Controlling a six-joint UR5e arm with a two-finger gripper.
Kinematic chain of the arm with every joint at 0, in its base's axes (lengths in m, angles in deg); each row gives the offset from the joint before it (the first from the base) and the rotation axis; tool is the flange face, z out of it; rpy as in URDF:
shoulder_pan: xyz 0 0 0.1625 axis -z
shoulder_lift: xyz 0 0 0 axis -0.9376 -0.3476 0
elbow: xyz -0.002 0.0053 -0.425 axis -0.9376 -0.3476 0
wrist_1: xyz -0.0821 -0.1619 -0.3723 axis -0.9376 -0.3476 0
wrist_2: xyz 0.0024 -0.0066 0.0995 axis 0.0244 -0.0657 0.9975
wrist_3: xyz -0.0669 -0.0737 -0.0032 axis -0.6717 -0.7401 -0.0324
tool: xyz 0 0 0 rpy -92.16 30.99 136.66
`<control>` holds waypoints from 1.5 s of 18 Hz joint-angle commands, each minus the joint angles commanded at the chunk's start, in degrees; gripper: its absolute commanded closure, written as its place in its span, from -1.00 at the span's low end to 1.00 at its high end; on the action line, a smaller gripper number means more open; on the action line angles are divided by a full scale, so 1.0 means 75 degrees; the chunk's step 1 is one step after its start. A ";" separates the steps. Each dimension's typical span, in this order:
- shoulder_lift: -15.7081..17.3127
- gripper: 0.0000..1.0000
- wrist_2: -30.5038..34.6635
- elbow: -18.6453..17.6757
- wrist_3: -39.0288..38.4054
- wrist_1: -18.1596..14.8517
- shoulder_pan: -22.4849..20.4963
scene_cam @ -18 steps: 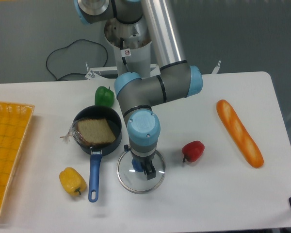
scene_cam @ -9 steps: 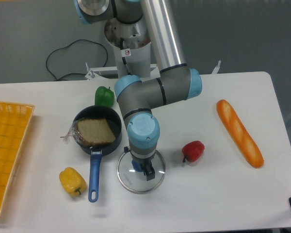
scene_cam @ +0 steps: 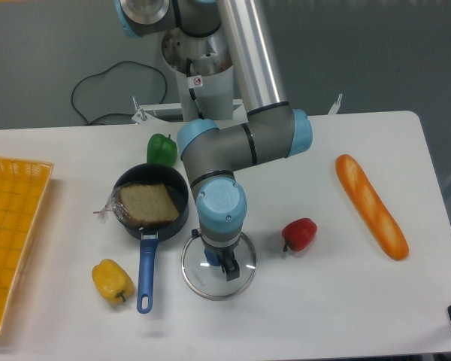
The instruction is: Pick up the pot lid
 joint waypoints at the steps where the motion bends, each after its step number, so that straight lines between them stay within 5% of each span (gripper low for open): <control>1: 0.0000 -1.00 0.0000 -0.0012 0.0000 0.0000 -0.0011; 21: -0.0059 -0.98 0.0000 -0.0047 -0.0047 0.0106 0.0012; 27: -0.0047 -0.40 0.0000 -0.0035 -0.0023 0.0106 0.0012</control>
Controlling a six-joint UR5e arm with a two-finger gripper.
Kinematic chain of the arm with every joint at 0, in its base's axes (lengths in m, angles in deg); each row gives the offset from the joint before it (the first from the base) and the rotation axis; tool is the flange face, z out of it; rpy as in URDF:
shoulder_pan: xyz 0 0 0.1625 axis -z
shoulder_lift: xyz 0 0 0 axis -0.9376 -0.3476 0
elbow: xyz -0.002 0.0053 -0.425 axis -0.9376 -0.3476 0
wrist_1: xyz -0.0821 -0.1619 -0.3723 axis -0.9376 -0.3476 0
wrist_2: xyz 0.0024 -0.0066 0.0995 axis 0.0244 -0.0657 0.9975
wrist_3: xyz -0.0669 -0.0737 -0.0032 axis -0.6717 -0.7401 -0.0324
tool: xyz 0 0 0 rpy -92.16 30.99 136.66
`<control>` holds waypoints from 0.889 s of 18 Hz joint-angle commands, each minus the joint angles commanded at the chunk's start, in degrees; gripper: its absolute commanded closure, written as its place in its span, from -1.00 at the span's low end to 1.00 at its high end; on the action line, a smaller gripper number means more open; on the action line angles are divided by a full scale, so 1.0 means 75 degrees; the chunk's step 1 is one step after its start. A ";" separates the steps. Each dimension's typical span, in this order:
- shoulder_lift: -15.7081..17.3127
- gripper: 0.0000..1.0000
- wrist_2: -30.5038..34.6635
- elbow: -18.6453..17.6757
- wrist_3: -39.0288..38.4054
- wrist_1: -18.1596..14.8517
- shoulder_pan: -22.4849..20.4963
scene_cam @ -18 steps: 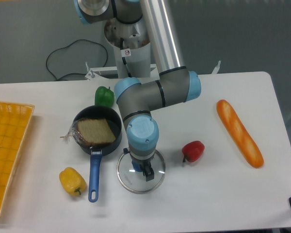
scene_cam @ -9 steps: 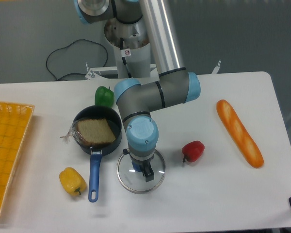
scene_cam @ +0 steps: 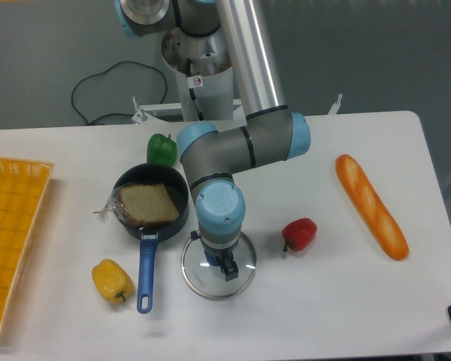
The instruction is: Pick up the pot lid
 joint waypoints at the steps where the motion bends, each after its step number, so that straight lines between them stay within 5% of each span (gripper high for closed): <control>1: 0.0000 -0.39 0.0012 0.0012 0.0000 -0.0012 0.0000; 16: 0.0000 -0.11 0.0047 0.0175 -0.0023 -0.0023 0.0000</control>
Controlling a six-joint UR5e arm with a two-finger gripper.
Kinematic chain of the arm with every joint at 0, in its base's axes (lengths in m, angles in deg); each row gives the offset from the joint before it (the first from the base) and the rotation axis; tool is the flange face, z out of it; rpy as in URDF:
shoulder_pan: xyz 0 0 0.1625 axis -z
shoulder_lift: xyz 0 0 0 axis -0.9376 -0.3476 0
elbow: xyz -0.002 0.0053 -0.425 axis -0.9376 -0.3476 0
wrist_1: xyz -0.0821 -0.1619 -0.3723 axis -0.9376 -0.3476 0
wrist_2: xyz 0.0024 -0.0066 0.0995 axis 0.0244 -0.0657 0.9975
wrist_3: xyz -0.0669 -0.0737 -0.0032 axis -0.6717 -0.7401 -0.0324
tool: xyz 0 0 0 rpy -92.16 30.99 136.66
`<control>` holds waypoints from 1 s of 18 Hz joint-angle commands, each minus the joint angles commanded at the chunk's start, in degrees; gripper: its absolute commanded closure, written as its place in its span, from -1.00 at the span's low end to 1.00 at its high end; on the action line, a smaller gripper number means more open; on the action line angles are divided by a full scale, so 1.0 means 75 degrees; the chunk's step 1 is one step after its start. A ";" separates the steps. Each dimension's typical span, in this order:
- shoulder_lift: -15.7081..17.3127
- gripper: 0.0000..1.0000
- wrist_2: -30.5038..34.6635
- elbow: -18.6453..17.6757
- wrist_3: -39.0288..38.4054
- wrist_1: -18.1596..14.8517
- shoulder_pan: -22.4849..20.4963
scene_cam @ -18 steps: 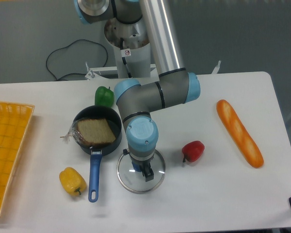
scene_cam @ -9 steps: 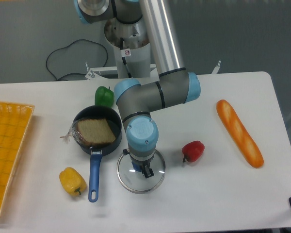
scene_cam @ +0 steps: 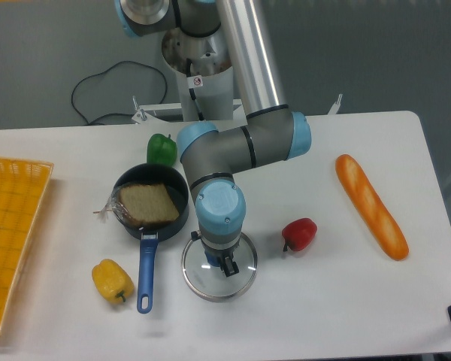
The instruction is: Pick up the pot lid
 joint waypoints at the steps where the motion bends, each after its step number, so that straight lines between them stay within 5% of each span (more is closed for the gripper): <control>1: 0.0000 -0.11 0.0000 0.0058 0.0000 -0.0023 0.0000; 6: 0.0094 -0.11 0.0000 0.0223 0.0035 -0.0198 -0.0023; 10: 0.0164 -0.11 0.0164 0.0644 0.0082 -0.0971 -0.0023; 18: 0.0714 -0.11 0.0083 0.0540 0.0082 -0.1522 -0.0023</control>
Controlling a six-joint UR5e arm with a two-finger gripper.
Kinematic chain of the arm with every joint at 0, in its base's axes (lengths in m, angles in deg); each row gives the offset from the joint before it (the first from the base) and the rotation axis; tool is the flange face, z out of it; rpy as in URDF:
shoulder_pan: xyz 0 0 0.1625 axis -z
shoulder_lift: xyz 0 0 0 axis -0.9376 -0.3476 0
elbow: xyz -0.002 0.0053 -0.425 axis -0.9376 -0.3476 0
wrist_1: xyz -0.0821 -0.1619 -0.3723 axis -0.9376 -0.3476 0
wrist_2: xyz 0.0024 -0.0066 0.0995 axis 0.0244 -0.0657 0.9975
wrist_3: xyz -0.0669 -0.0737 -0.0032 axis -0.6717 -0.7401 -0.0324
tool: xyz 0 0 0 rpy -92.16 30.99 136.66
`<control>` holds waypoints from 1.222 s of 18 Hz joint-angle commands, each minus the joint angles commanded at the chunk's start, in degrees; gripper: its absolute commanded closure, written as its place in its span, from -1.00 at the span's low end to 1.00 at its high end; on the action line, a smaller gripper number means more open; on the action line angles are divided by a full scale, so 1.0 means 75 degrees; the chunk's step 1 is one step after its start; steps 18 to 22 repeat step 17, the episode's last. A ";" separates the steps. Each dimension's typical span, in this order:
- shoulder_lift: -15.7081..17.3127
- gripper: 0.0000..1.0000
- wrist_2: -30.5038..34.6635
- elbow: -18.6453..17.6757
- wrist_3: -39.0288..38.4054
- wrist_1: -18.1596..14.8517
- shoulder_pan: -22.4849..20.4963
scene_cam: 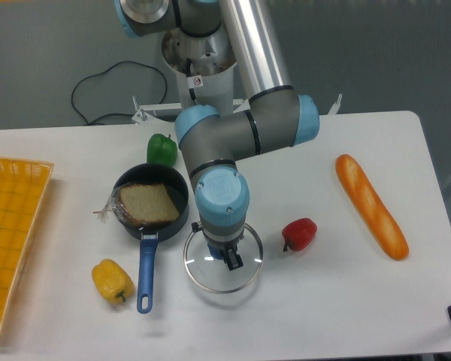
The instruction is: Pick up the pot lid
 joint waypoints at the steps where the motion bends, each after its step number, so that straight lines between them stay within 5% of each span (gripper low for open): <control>1: 0.0059 -0.11 0.0000 -0.0012 0.0000 -0.0094 0.0000; 22: 0.0188 -0.12 -0.0328 -0.0176 -0.0059 -0.0118 0.0000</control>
